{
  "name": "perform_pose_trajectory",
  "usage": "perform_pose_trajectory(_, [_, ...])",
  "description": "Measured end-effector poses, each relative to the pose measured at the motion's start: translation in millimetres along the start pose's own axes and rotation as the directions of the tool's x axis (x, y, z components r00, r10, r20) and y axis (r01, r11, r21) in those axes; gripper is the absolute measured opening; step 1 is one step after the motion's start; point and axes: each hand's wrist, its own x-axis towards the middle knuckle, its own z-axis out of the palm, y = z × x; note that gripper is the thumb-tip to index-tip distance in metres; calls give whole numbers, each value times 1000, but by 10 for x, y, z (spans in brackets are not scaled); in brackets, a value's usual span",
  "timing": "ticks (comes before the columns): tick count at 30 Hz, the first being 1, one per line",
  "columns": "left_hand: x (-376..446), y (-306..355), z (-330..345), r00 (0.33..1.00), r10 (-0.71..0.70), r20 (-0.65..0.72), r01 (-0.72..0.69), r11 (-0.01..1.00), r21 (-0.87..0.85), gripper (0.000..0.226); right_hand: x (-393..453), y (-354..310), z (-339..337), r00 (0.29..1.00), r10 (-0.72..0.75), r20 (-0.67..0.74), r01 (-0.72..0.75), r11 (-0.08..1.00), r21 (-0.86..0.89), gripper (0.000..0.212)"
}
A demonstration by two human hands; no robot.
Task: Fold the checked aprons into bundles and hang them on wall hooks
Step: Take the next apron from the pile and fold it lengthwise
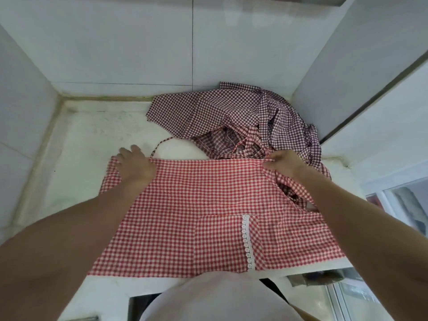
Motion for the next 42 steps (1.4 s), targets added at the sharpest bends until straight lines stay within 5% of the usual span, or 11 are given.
perform_pose_trajectory(6, [-898,795,578,853,-24,522,-83,980,181,119,-1,-31,4,986,-64,152,54,996,72,20])
perform_pose_trajectory(14, [-1142,985,808,795,-206,571,78,967,241,142,185,-74,-295,871,-43,489,-92,964,249,41])
perform_pose_trajectory(17, [-1148,991,866,806,-207,555,106,972,208,144,269,-177,-480,889,-57,454,-16,988,156,40])
perform_pose_trajectory(24, [-1169,967,887,806,-200,557,80,969,233,144,547,-745,-870,953,-139,271,-11,873,488,27])
perform_pose_trajectory(27, [-1153,957,878,800,-204,564,93,971,219,145,620,-1017,-1089,967,-213,140,144,909,390,16])
perform_pose_trajectory(29, [-1140,928,867,793,-218,569,105,969,225,146,688,-1098,-1215,955,-294,-40,295,928,226,38])
perform_pose_trajectory(33, [-1103,891,868,791,-228,568,113,966,232,146,446,-970,-1156,825,-483,-295,502,865,-11,34])
perform_pose_trajectory(36, [-1048,856,846,791,-234,565,109,963,247,145,209,-528,-892,863,-473,177,504,824,-260,17])
perform_pose_trajectory(38, [-1002,794,815,788,-251,563,120,958,260,146,106,-120,-677,872,-273,407,431,822,-373,44])
perform_pose_trajectory(40, [-953,708,777,791,-262,552,131,955,265,147,34,295,-440,891,-223,396,397,807,-437,69])
perform_pose_trajectory(42, [-937,646,745,800,-248,547,113,956,269,144,0,630,-242,896,-287,338,421,789,-447,52])
